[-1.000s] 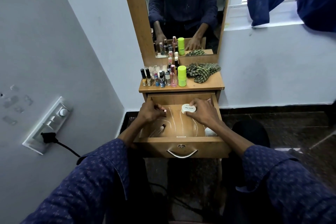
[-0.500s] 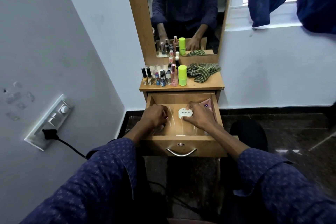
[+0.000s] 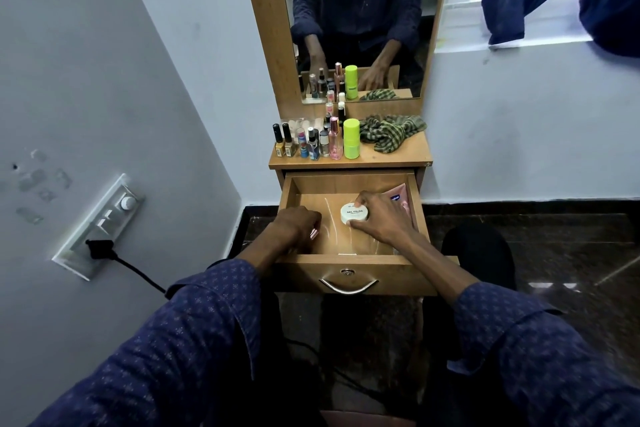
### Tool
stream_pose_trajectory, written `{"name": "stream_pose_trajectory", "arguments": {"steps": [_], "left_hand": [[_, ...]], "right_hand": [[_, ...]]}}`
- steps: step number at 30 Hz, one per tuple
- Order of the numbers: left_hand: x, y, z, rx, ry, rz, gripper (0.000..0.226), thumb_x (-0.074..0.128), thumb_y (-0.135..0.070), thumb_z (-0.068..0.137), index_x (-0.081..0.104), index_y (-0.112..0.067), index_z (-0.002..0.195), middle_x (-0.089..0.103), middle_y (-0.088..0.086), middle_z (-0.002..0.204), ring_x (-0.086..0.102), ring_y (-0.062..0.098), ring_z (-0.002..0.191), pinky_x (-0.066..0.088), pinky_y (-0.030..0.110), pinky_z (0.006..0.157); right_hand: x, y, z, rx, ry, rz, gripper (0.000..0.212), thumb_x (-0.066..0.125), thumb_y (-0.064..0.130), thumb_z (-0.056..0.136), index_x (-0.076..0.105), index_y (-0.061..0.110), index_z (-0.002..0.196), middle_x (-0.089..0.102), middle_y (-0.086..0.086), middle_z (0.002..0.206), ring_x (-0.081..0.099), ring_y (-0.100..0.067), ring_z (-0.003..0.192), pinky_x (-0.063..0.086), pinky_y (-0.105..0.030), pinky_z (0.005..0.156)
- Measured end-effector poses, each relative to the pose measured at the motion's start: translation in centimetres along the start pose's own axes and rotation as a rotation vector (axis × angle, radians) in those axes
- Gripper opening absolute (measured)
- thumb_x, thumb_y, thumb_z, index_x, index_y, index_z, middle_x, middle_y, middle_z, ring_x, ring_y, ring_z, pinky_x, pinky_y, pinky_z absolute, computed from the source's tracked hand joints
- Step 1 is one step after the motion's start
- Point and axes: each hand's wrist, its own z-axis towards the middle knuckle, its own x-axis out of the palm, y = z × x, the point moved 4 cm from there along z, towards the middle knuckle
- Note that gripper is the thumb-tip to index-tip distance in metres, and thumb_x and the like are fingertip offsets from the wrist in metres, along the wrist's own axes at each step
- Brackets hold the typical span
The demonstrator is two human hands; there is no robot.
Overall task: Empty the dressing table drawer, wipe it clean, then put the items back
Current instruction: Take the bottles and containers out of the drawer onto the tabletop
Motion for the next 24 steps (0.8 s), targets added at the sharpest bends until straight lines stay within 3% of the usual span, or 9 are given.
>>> {"name": "stream_pose_trajectory", "arguments": {"steps": [3, 7, 9, 12, 16, 19, 22, 24], "left_hand": [[0.1, -0.2, 0.0, 0.002, -0.001, 0.006, 0.043, 0.075, -0.017, 0.093, 0.057, -0.021, 0.133, 0.064, 0.010, 0.128, 0.064, 0.029, 0.111, 0.050, 0.035, 0.079], [-0.3, 0.3, 0.2, -0.005, -0.050, -0.169, 0.054, 0.079, -0.020, 0.087, 0.053, -0.027, 0.134, 0.067, 0.008, 0.125, 0.066, 0.029, 0.104, 0.060, 0.041, 0.085], [-1.5, 1.0, -0.2, -0.002, -0.180, -0.341, 0.050, 0.078, -0.024, 0.088, 0.050, -0.029, 0.129, 0.070, 0.010, 0.118, 0.068, 0.030, 0.098, 0.062, 0.046, 0.084], [-3.9, 2.5, -1.6, 0.015, -0.501, -0.565, 0.043, 0.073, -0.022, 0.091, 0.045, -0.029, 0.123, 0.072, 0.008, 0.110, 0.069, 0.028, 0.090, 0.063, 0.048, 0.077], [-6.5, 4.6, -3.2, -0.017, -0.870, -0.744, 0.042, 0.068, -0.019, 0.097, 0.041, -0.026, 0.129, 0.073, 0.006, 0.115, 0.070, 0.024, 0.091, 0.063, 0.042, 0.077], [-7.7, 5.6, -3.6, -0.071, -1.014, -0.811, 0.045, 0.073, -0.017, 0.094, 0.044, -0.023, 0.127, 0.072, 0.005, 0.116, 0.069, 0.022, 0.094, 0.062, 0.039, 0.080], [-8.5, 5.8, -3.1, -0.077, -1.072, -0.819, 0.048, 0.076, -0.017, 0.092, 0.045, -0.022, 0.129, 0.071, 0.003, 0.118, 0.068, 0.021, 0.095, 0.060, 0.038, 0.081], [-8.8, 5.7, -2.5, -0.080, -1.086, -0.804, 0.050, 0.077, -0.019, 0.092, 0.044, -0.025, 0.129, 0.071, 0.002, 0.119, 0.068, 0.021, 0.096, 0.060, 0.038, 0.082]], "right_hand": [[0.1, -0.1, 0.1, -0.012, -0.004, 0.017, 0.048, 0.081, 0.050, 0.082, 0.064, 0.026, 0.119, 0.070, -0.003, 0.129, 0.066, -0.024, 0.115, 0.040, -0.031, 0.072], [0.0, -0.2, 0.2, -0.029, -0.038, 0.015, 0.048, 0.080, 0.050, 0.083, 0.063, 0.025, 0.121, 0.068, -0.002, 0.130, 0.064, -0.024, 0.118, 0.037, -0.033, 0.073], [-0.1, -0.3, 0.2, -0.037, -0.065, 0.019, 0.049, 0.080, 0.050, 0.082, 0.062, 0.027, 0.121, 0.067, -0.001, 0.129, 0.063, -0.023, 0.116, 0.040, -0.033, 0.073], [-0.4, -0.1, 0.2, -0.067, -0.122, 0.045, 0.050, 0.081, 0.051, 0.081, 0.062, 0.027, 0.120, 0.067, 0.000, 0.128, 0.062, -0.021, 0.113, 0.047, -0.036, 0.075], [-1.6, 0.5, 0.5, -0.135, -0.219, 0.012, 0.051, 0.078, 0.054, 0.082, 0.058, 0.028, 0.121, 0.064, 0.004, 0.124, 0.059, -0.018, 0.115, 0.040, -0.036, 0.082], [-3.0, 0.9, 1.1, -0.139, -0.322, 0.051, 0.049, 0.077, 0.053, 0.080, 0.058, 0.029, 0.118, 0.063, 0.005, 0.116, 0.058, -0.018, 0.109, 0.051, -0.037, 0.074], [-4.6, 1.3, 2.0, -0.141, -0.404, 0.064, 0.046, 0.080, 0.046, 0.079, 0.060, 0.025, 0.115, 0.063, 0.004, 0.112, 0.056, -0.017, 0.103, 0.043, -0.031, 0.066], [-5.5, 1.1, 2.7, -0.120, -0.432, 0.070, 0.045, 0.080, 0.046, 0.078, 0.059, 0.026, 0.112, 0.062, 0.003, 0.109, 0.054, -0.018, 0.101, 0.048, -0.035, 0.068]]}}
